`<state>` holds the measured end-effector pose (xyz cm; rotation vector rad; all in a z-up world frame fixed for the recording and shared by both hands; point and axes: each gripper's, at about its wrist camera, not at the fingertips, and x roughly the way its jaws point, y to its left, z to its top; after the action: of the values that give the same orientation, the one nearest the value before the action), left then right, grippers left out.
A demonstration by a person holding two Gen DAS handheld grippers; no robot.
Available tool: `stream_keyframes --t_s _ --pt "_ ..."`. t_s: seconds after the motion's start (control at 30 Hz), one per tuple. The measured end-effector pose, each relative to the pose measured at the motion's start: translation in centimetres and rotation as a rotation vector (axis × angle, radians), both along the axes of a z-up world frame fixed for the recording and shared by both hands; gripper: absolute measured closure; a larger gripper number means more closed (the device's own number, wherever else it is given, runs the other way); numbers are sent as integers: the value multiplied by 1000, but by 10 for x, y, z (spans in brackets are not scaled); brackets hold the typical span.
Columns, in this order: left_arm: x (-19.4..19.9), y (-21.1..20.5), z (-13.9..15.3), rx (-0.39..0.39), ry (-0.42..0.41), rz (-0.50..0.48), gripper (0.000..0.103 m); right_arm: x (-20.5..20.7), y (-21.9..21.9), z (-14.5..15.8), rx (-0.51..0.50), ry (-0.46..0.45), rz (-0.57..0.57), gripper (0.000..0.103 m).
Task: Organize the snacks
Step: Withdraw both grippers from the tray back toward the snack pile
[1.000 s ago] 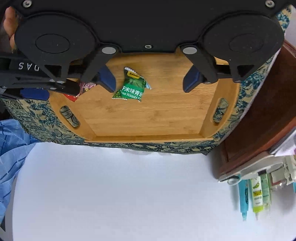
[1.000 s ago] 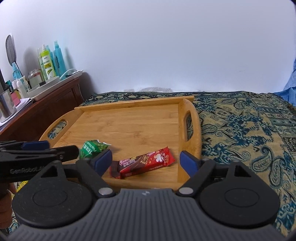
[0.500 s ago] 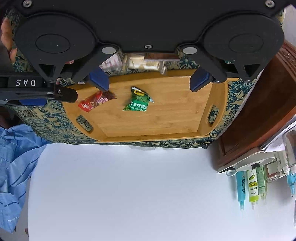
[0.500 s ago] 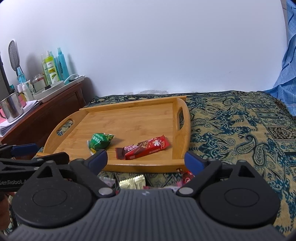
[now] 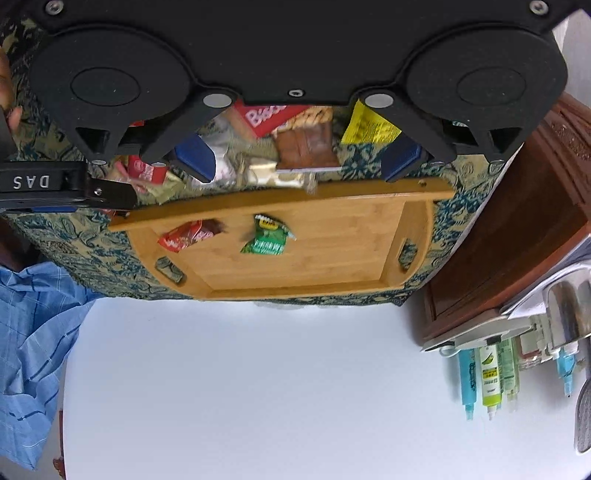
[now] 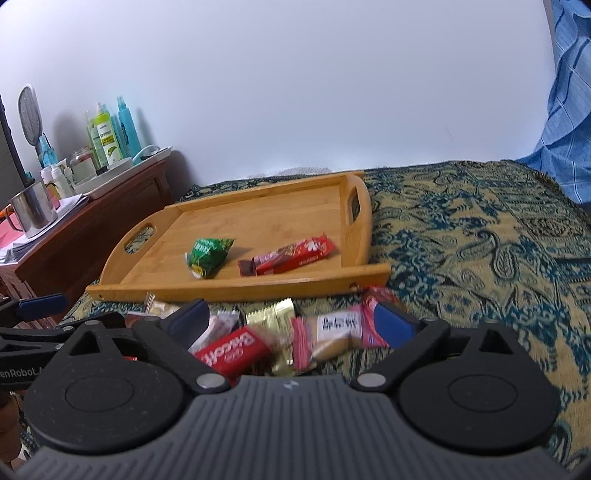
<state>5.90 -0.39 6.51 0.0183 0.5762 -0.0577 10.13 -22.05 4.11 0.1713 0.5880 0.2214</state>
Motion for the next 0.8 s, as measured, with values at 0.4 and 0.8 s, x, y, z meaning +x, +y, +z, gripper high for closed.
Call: stream_keyframes --t_s 0.4,0.8 --pt "-17 15 -10 11 9 27 6 -19 4 -11 -4 26 11 1" --pt "-24 22 -23 13 22 22 7 -29 10 -22 -15 52 24 1"
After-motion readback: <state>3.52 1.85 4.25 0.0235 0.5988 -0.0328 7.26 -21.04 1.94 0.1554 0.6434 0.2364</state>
